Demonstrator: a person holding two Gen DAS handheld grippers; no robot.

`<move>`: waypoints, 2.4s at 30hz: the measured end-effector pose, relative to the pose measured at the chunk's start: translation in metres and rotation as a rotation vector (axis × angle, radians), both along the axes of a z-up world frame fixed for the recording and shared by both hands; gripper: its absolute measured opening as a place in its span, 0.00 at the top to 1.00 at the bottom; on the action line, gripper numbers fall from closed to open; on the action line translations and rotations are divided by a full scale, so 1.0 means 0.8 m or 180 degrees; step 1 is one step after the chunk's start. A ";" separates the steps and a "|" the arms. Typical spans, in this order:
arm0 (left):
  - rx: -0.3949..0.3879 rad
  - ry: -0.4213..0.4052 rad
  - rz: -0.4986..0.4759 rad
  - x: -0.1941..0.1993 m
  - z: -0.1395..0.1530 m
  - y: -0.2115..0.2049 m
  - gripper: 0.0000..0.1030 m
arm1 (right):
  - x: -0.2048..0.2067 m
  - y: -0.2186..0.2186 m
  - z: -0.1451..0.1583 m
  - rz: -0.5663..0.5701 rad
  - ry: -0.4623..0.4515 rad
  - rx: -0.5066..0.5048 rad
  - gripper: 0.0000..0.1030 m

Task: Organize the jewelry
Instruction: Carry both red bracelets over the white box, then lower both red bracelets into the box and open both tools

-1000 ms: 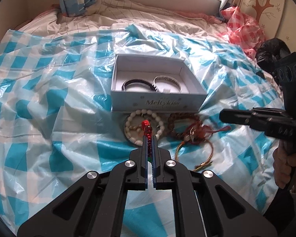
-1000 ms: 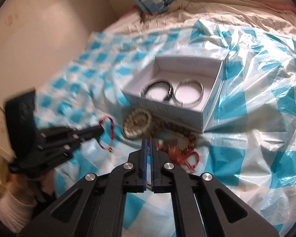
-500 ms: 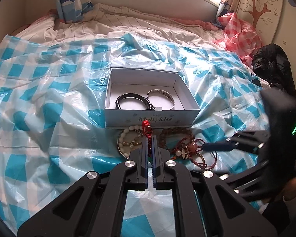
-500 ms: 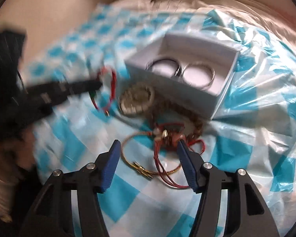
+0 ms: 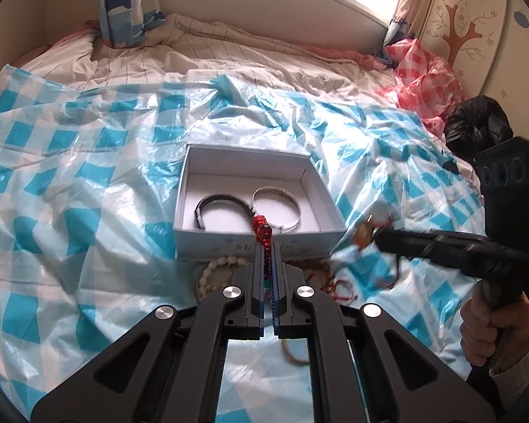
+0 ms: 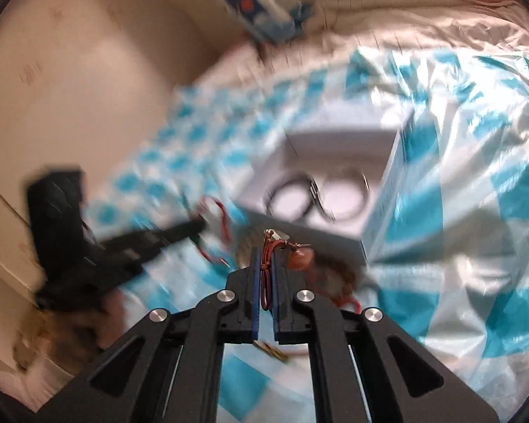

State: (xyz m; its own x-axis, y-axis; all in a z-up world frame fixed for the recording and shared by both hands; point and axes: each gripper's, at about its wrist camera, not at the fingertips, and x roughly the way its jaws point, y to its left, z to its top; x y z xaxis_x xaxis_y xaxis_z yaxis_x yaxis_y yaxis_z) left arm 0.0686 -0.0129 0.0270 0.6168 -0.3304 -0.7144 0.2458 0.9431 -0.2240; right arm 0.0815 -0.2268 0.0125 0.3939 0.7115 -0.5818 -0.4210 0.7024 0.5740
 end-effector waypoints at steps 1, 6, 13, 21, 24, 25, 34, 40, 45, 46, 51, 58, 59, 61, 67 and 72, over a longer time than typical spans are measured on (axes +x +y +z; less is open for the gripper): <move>-0.0023 -0.0009 0.0001 0.003 0.001 -0.001 0.97 | 0.002 -0.002 0.006 -0.0028 -0.0031 0.0092 0.94; -0.0211 -0.0041 0.0030 0.024 0.004 -0.006 0.97 | 0.026 -0.004 0.030 -0.0117 -0.0174 0.0229 0.94; -0.0321 -0.0021 0.0093 0.046 -0.003 -0.006 0.97 | 0.054 0.003 0.026 -0.0143 -0.0199 0.0097 0.94; -0.0318 -0.0016 0.0115 0.051 -0.006 -0.005 0.97 | 0.054 0.003 0.024 -0.0178 -0.0242 0.0075 0.94; -0.0314 -0.0008 0.0114 0.052 -0.007 -0.006 0.97 | 0.054 0.005 0.023 -0.0179 -0.0235 0.0076 0.94; -0.0304 -0.0005 0.0115 0.053 -0.008 -0.005 0.97 | 0.054 0.006 0.022 -0.0179 -0.0229 0.0071 0.94; -0.0223 -0.0020 0.0168 0.064 -0.014 -0.007 0.97 | 0.071 0.022 0.012 -0.0220 -0.0254 -0.0065 0.94; -0.0169 -0.0015 0.0228 0.074 -0.021 -0.005 0.97 | 0.081 0.032 0.004 -0.0226 -0.0277 -0.0166 0.94; -0.0151 0.0007 0.0258 0.080 -0.029 -0.007 0.97 | 0.083 0.037 -0.006 -0.0231 -0.0264 -0.0272 0.94; -0.0130 0.0013 0.0265 0.081 -0.030 -0.007 0.97 | 0.084 0.038 -0.007 -0.0233 -0.0259 -0.0287 0.94; -0.0055 0.0075 0.0299 0.085 -0.040 -0.008 0.97 | 0.089 0.041 -0.019 -0.0260 -0.0172 -0.0407 0.90; -0.0009 0.0129 0.0321 0.087 -0.046 -0.011 0.96 | 0.089 0.041 -0.021 -0.0288 -0.0169 -0.0426 0.72; -0.0007 0.0133 0.0324 0.086 -0.046 -0.011 0.96 | 0.089 0.041 -0.020 -0.0288 -0.0170 -0.0417 0.72; -0.0001 0.0143 0.0330 0.086 -0.047 -0.011 0.96 | 0.088 0.041 -0.018 -0.0284 -0.0177 -0.0406 0.72; 0.0008 0.0121 0.0361 0.079 -0.041 -0.005 0.96 | 0.083 0.039 -0.003 -0.0280 -0.0251 -0.0364 0.69; 0.0043 0.0089 0.0399 0.071 -0.035 0.002 0.96 | 0.080 0.037 0.002 -0.0246 -0.0251 -0.0387 0.67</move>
State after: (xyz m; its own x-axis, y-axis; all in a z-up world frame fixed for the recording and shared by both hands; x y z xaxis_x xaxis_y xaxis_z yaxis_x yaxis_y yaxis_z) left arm 0.1250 -0.0114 -0.0010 0.6326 -0.2421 -0.7357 0.1195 0.9690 -0.2162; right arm 0.1452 -0.1969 0.0140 0.4925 0.6035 -0.6270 -0.4035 0.7967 0.4500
